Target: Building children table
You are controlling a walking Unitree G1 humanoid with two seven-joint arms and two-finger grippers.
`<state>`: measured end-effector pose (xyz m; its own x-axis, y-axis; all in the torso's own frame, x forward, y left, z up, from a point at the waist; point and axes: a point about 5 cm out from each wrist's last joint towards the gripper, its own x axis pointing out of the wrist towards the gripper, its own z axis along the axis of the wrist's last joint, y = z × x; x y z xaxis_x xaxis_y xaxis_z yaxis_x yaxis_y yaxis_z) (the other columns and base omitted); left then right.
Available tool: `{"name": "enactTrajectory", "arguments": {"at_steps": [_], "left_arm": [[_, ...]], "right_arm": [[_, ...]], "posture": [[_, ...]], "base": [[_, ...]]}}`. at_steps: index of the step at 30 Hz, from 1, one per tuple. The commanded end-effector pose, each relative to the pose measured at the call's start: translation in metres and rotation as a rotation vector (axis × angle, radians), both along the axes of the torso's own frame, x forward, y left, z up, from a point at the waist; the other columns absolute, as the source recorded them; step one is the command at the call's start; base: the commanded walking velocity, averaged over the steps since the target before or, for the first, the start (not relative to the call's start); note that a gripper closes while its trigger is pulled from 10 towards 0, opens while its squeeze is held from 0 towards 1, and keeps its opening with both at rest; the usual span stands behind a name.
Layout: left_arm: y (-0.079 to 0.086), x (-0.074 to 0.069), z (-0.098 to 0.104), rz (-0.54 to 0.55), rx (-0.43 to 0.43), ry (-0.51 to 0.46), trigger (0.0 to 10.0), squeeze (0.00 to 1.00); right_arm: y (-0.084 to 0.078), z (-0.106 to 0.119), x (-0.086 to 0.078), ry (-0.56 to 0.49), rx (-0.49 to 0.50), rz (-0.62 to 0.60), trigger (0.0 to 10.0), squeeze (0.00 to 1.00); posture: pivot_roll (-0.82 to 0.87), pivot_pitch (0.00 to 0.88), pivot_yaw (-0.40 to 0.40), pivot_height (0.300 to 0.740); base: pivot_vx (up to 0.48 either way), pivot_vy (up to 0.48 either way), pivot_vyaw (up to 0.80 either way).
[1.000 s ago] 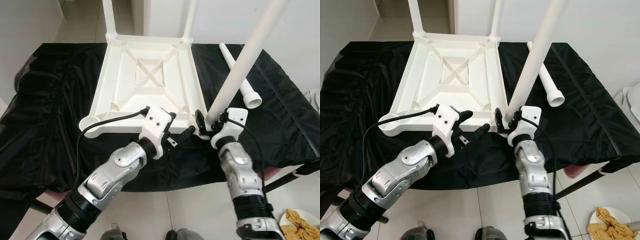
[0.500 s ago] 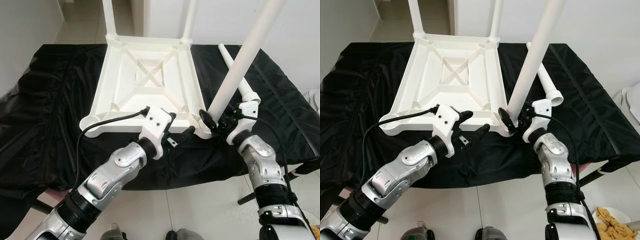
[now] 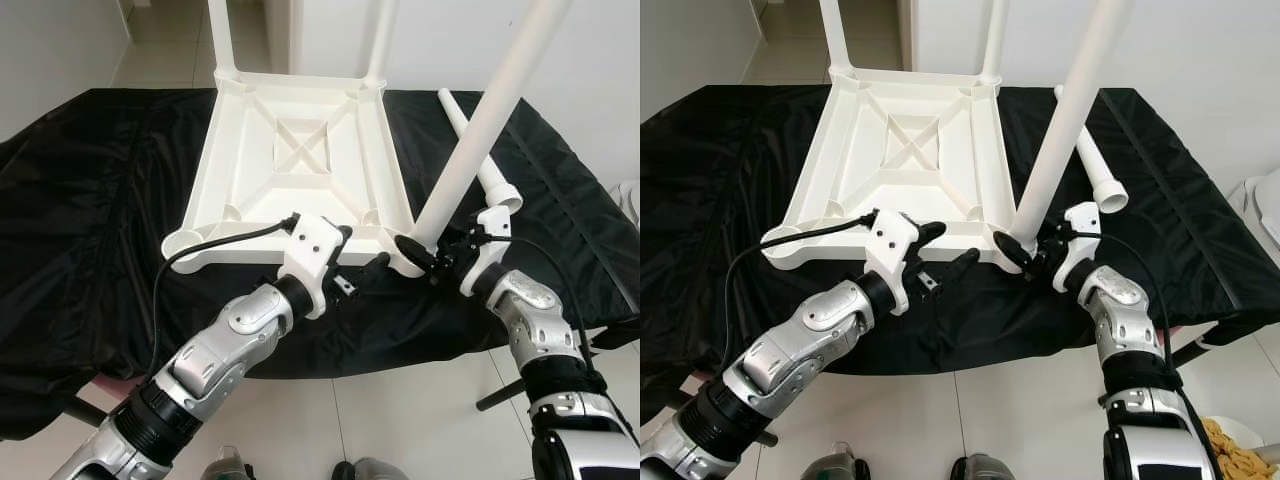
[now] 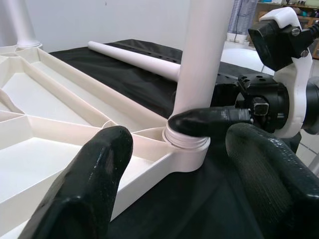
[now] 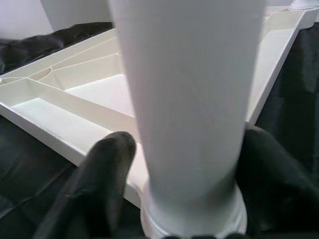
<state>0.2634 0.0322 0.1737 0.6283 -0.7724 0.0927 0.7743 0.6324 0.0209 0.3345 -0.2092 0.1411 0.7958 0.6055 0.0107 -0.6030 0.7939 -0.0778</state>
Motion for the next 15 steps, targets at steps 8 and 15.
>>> {"name": "enactTrajectory", "arguments": {"at_steps": [8,15], "left_arm": [[-0.0048,-0.0073,0.0002,-0.235,0.029,-0.025,10.0,0.0],[-0.0051,-0.007,0.0005,-0.234,0.027,-0.026,10.0,0.0]], "right_arm": [[-0.0006,-0.0041,-0.001,0.011,-0.003,0.038,0.5,0.0],[-0.0019,-0.0041,-0.0007,0.007,0.024,-0.023,10.0,0.0]], "posture": [[0.01,0.042,-0.019,0.74],[0.0,0.042,-0.019,0.74]], "base": [[0.0,0.0,0.0],[0.0,0.0,0.0]]}}
